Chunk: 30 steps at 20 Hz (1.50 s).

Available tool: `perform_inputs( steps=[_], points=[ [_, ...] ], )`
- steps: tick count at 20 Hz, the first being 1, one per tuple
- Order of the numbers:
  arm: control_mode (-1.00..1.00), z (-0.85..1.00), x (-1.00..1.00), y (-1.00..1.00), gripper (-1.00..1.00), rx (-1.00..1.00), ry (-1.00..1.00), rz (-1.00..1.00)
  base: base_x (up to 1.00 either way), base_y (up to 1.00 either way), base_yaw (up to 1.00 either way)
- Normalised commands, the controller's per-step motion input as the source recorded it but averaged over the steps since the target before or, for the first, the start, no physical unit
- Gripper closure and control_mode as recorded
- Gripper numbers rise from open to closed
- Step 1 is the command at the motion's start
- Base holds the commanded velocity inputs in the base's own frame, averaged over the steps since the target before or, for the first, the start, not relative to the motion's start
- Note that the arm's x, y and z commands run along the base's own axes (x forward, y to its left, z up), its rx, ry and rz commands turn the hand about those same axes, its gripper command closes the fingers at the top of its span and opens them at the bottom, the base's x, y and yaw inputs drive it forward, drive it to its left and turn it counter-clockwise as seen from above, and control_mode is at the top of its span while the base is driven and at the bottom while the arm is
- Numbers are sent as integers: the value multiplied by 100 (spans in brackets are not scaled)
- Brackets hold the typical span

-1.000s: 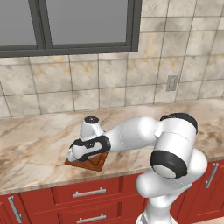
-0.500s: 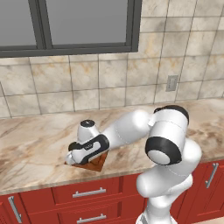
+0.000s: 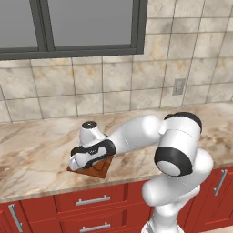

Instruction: Place the avocado, onion, tomato, and bell pepper on the cutting board.

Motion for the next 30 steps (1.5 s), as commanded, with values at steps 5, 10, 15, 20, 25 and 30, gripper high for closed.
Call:
perform_inputs(
  steps=[5,10,15,20,25,30],
  points=[
    [-100,2,-33,-45,-100,0,-1,0,0,0,0],
    [-100,75,-27,-27,-100,0,-10,0,0,0,0],
    [-100,100,-29,-60,-100,0,-4,-4,0,0,0],
    [-100,98,-17,-79,-100,0,0,-9,0,0,0],
    [-100,88,-3,-89,-100,0,0,-10,0,0,0],
    [-100,39,0,-85,-100,0,0,-12,0,0,0]
  ],
)
